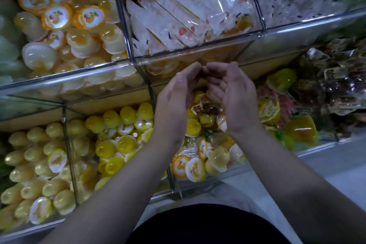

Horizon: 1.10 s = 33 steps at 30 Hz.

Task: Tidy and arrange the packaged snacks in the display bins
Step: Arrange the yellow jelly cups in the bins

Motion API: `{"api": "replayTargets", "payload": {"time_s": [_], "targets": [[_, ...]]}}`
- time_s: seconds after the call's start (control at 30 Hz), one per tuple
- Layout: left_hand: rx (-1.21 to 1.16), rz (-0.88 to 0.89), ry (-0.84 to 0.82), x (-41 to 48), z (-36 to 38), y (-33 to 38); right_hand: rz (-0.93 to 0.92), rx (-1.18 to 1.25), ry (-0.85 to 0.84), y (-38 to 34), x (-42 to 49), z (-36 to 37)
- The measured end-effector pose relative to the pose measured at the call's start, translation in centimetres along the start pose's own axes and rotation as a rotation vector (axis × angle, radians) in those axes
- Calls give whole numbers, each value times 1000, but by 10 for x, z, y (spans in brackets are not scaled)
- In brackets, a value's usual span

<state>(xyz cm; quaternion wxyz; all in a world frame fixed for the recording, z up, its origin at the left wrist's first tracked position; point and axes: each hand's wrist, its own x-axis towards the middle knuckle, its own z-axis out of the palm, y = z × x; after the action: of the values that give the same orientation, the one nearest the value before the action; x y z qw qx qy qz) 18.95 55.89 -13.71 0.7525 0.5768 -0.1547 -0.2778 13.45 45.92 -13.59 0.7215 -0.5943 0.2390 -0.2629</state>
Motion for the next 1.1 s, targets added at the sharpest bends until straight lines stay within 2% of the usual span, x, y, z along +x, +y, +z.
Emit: {"api": "replayTargets", "payload": {"time_s": [0.33, 0.43, 0.53, 0.77, 0.97, 1.1], "targets": [[127, -133, 139, 7, 12, -52, 122, -191, -46, 47, 10, -46], [201, -223, 202, 5, 9, -69, 266, -291, -98, 64, 11, -56], [328, -337, 237, 0, 4, -87, 418, -514, -212, 85, 11, -65], [469, -632, 177, -8, -6, -118, 674, -784, -430, 115, 12, -74], [538, -715, 115, -10, 0, -129, 723, -795, -505, 130, 15, -57], [481, -729, 84, -8, -4, -132, 810, -638, -457, 139, 9, -54]]}}
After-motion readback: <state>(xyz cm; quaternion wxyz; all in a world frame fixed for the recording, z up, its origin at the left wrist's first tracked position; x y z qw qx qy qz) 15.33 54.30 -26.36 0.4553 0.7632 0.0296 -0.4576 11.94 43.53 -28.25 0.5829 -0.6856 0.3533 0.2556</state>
